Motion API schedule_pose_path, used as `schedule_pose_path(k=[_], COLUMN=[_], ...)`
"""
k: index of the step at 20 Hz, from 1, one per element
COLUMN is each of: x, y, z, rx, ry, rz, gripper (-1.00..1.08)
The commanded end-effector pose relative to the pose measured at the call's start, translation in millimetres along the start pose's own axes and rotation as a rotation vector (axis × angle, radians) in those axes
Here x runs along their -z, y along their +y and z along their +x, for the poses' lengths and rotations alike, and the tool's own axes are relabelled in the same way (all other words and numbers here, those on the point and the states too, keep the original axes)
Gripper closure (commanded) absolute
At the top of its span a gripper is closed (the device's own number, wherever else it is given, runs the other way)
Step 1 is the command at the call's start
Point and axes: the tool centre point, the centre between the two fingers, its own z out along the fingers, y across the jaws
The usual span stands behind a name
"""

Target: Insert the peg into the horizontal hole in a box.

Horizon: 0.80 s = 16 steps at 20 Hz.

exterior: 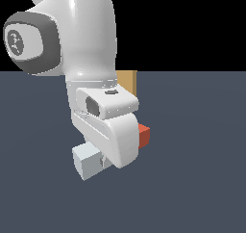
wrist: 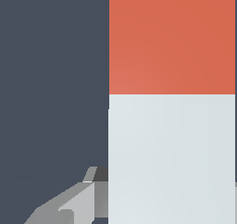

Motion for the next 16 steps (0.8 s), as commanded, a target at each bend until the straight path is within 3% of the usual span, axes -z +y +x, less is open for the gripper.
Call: schedule_pose_path(k=[1,10,16], x=[-1,1,9], y=[0,-1,-18], z=[0,2,28], rx=[0.000,0.008,0.129], ry=[0.000,0.000,0.000], rz=[0.000,0.000,-0.001], gripper=[1.08,1.08,1.08])
